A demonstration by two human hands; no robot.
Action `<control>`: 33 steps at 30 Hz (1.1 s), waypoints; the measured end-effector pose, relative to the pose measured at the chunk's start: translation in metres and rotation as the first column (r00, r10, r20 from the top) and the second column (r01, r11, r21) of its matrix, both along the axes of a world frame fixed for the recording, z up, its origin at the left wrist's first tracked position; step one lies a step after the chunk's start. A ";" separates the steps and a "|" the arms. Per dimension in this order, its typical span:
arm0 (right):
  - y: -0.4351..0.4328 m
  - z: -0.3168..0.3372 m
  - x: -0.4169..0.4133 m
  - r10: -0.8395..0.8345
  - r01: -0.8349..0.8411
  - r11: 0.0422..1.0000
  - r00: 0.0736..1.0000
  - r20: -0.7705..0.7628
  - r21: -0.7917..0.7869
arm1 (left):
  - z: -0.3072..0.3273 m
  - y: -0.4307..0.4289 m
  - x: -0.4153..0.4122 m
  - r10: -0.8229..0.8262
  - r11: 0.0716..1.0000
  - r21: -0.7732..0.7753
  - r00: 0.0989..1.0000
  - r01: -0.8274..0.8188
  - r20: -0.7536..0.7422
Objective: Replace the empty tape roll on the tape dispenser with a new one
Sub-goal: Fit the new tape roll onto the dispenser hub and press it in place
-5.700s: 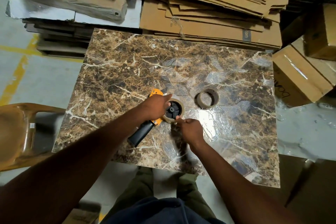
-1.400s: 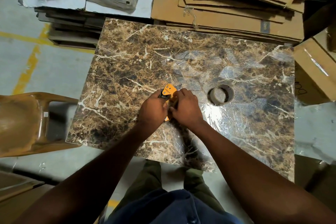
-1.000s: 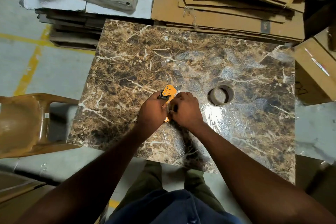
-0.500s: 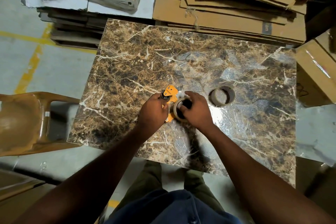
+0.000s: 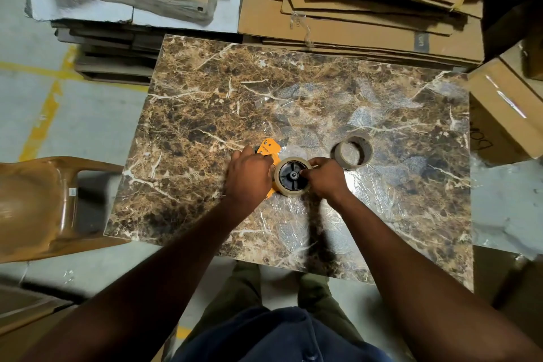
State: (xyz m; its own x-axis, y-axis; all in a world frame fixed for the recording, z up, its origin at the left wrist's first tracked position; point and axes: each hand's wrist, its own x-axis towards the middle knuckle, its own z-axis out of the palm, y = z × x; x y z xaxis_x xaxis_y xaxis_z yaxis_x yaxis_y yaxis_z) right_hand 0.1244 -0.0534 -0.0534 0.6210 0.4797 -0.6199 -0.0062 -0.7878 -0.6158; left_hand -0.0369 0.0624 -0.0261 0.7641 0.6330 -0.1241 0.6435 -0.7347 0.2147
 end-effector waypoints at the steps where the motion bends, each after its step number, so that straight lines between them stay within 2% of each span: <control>1: 0.001 0.001 0.001 0.006 -0.006 1.000 1.000 0.000 0.005 | -0.003 0.001 0.000 0.010 1.000 -0.007 1.000 -0.010 -0.002; 6: 0.006 0.004 0.007 0.031 -0.032 0.999 0.997 -0.067 -0.014 | -0.016 0.009 -0.006 0.089 0.987 -0.136 0.996 -0.086 0.017; 10: 0.003 -0.001 0.014 0.047 -0.056 0.996 0.990 -0.134 -0.064 | -0.022 0.008 -0.008 0.026 0.944 -0.329 0.995 0.006 0.091; 12: 0.002 0.001 0.015 0.058 -0.071 0.994 0.986 -0.154 -0.081 | -0.020 0.009 -0.004 -0.017 0.917 -0.397 0.997 0.043 0.071; 16: 0.008 0.003 0.012 0.098 -0.110 0.989 0.988 -0.119 -0.098 | -0.010 0.015 0.011 -0.156 0.897 -0.431 0.983 0.101 -0.095; 22: 0.009 0.013 0.006 0.236 -0.239 0.960 0.971 -0.033 -0.146 | 0.004 0.012 0.048 -0.260 0.856 -0.512 0.913 0.067 -0.315; 27: 0.007 0.017 -0.003 0.275 -0.266 0.947 0.961 0.023 -0.177 | -0.002 -0.002 0.058 -0.212 0.864 -0.503 0.914 0.010 -0.346; 33: 0.006 0.023 -0.012 0.201 -0.168 0.967 0.966 0.166 -0.193 | -0.003 -0.011 0.059 -0.060 0.861 -0.500 0.958 -0.092 -0.279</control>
